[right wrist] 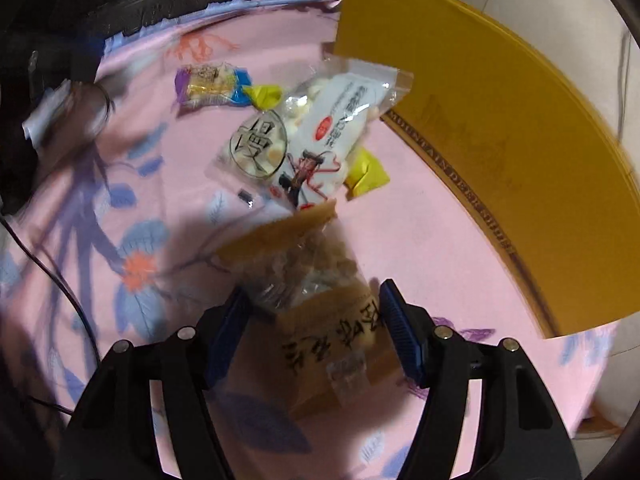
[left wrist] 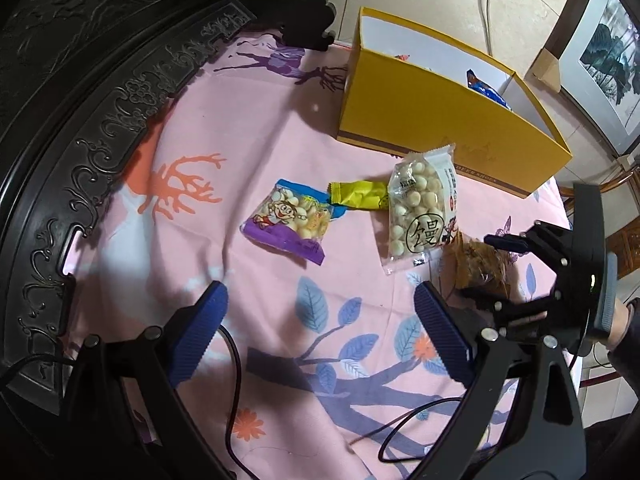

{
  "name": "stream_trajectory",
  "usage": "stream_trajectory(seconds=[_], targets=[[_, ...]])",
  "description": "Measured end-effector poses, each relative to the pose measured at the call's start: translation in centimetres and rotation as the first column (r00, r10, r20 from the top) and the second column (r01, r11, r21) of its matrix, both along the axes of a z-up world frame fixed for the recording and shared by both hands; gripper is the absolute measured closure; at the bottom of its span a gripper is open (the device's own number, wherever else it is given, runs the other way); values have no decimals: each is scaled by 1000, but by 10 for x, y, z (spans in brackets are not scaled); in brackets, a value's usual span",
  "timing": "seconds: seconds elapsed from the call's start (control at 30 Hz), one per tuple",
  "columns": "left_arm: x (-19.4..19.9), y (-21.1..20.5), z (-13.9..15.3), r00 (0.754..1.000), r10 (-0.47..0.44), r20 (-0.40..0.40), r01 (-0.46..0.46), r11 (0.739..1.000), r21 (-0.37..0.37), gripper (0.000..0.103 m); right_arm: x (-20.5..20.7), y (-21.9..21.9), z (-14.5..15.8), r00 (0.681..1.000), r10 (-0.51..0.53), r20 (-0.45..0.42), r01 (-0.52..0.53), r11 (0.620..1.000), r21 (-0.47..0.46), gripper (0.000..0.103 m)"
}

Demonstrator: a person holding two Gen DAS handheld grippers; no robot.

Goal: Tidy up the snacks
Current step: 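Grasp the brown peanut bag with the right gripper while the left gripper grasps the white bun-ball bag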

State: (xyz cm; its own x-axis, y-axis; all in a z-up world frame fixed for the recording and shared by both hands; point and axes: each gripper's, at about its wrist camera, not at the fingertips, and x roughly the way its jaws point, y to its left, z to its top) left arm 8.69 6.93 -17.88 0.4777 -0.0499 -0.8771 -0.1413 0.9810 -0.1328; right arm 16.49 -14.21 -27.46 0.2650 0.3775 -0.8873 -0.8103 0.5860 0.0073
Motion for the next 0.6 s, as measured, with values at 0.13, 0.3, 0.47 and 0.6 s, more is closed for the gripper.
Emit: stream_trajectory(seconds=[0.13, 0.3, 0.47, 0.6], targets=[[5, -1, -1, 1000, -7, 5, 7, 1000, -30, 7, 0, -9, 3, 995, -92, -23, 93, 995, 22, 61], [28, -22, 1, 997, -63, 33, 66, 993, -99, 7, -23, -25, 4, 975, -215, -56, 218, 975, 47, 62], [58, -53, -5, 991, -131, 21, 132, 985, -107, 7, -44, -42, 5, 944, -318, -88, 325, 944, 66, 62], [82, -71, -23, 993, -113, -39, 107, 986, -130, 7, -54, -49, 5, 926, -363, -103, 372, 923, 95, 61]])
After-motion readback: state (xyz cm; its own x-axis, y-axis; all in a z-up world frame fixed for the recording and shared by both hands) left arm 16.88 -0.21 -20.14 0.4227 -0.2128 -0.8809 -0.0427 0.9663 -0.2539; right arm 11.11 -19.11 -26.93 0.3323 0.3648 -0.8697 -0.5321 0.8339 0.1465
